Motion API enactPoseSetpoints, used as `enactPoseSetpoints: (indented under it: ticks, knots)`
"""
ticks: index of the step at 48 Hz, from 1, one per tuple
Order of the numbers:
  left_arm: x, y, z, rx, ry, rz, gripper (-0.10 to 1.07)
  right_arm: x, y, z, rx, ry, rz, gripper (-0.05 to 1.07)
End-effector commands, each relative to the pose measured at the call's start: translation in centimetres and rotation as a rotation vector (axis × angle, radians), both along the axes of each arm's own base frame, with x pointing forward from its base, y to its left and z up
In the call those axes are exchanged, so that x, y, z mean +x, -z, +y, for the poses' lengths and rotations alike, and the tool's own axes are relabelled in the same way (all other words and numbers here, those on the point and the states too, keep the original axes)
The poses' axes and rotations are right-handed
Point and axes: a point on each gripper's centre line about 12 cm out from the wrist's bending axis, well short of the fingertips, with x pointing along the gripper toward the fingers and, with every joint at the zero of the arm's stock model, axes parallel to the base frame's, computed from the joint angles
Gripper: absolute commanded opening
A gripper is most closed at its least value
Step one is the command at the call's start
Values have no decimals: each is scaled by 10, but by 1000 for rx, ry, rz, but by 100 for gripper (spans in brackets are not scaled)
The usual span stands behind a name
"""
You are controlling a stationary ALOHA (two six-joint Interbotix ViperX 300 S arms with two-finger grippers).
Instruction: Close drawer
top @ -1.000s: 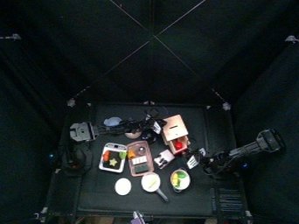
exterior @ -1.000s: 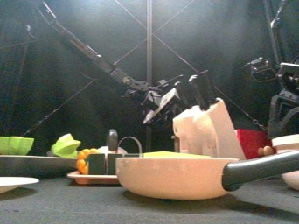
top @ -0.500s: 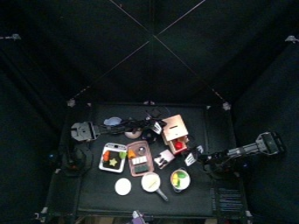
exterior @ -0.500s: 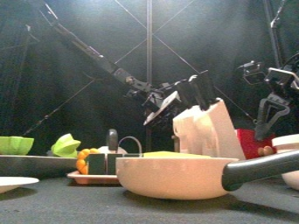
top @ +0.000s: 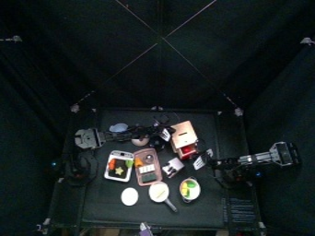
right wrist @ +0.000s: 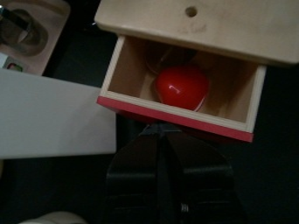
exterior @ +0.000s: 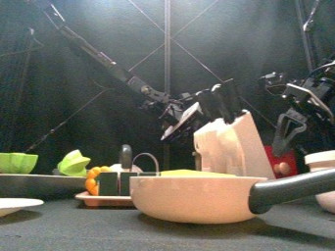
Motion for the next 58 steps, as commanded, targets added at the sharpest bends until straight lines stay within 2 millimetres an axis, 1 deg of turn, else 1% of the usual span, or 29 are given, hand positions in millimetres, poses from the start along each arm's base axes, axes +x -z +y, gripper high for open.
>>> enactPoseSetpoints:
  ticks: [1,15,25,41,52,58]
  knots:
    - [3,-11,0,11,5,-17,59,3,-6,-8,-7,37,-17,26]
    - [3,-10,-1,9,6,-15,58,1,3,-26,-20,109,29,26]
    - [3,-12,0,17,8,-18,58,10,4,-38,-48,123,55,26]
    - [1,-12,-1,19,14,-4,58,34,-2,-48,-82,108,61,26]
    - [0,-18,-1,32,19,-11,58,33,-2,-49,-80,118,62,26]
    - [0,-26,-1,42,17,-33,58,34,-5,-46,-75,109,52,26]
